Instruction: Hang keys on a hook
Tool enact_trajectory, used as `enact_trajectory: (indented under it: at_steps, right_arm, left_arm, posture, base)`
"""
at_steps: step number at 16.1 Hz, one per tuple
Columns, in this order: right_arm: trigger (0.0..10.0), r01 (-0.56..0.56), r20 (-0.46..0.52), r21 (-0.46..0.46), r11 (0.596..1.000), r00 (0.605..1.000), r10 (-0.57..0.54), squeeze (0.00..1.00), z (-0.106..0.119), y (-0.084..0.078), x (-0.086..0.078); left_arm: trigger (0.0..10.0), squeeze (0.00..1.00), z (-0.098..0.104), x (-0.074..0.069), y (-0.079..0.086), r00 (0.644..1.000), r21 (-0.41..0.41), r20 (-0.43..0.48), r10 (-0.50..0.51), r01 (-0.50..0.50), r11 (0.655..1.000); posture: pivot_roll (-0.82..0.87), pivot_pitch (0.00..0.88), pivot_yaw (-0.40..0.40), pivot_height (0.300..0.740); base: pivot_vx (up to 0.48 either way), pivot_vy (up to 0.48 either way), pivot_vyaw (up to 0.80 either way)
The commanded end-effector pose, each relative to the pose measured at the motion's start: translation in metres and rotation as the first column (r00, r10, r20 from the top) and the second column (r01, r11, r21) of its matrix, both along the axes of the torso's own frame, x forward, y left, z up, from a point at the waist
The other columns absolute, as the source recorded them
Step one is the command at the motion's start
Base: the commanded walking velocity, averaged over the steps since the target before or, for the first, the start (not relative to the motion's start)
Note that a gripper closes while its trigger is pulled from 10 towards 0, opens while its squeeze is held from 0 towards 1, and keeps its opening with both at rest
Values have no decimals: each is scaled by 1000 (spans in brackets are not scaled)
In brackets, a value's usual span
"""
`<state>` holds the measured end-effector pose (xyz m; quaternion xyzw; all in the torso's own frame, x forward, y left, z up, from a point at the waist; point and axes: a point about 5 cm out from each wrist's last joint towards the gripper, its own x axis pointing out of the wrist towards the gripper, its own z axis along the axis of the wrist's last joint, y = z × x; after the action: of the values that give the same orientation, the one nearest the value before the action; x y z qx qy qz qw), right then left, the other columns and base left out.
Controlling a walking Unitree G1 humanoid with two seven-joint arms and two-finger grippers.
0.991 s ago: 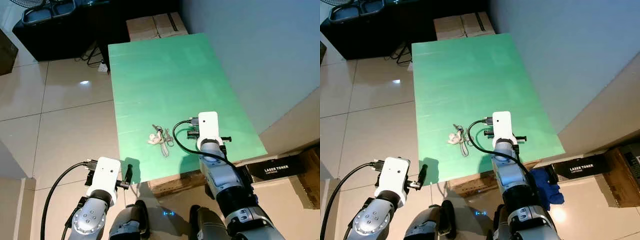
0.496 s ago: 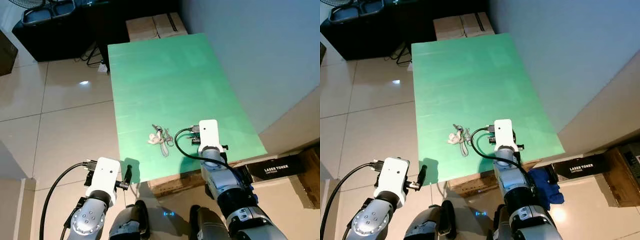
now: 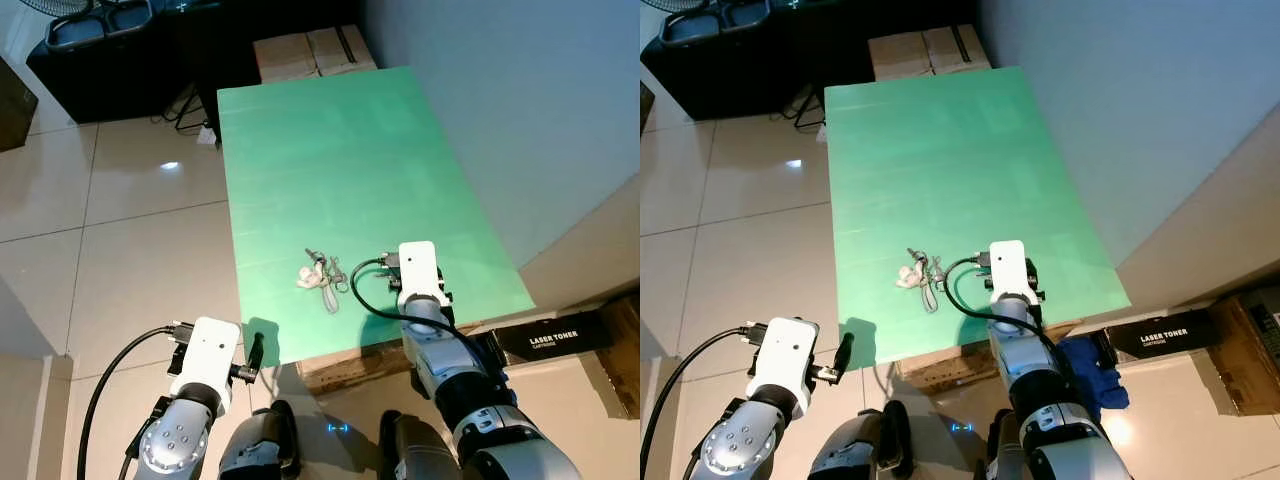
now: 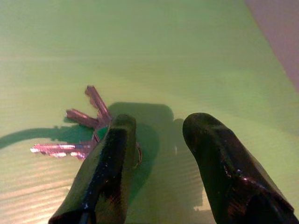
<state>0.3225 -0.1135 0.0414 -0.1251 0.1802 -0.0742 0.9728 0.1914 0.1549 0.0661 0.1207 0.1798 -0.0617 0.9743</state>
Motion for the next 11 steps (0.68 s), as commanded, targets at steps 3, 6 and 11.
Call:
enact_trajectory:
  at_steps: [3,6,11]
  right_arm:
    - [10000,-13,-36,8,1000,999,13,0,-7,-2,0]
    - [10000,-17,-45,6,1000,999,17,0,-8,-3,2]
    - [0,-20,-51,25,999,998,21,0,-14,-2,-3]
  left_arm:
    - [10000,0,-1,-5,3,1000,8,-16,6,-6,1000]
    - [10000,0,0,-6,4,1000,10,-17,7,-6,1000]
    - [10000,0,0,-7,4,1000,10,-19,7,-7,1000]
  posture:
    - [2,256,77,740]
    - [5,257,80,740]
    - [-1,259,78,740]
  base:
    - [0,0,0]
    - [0,0,0]
    - [0,0,0]
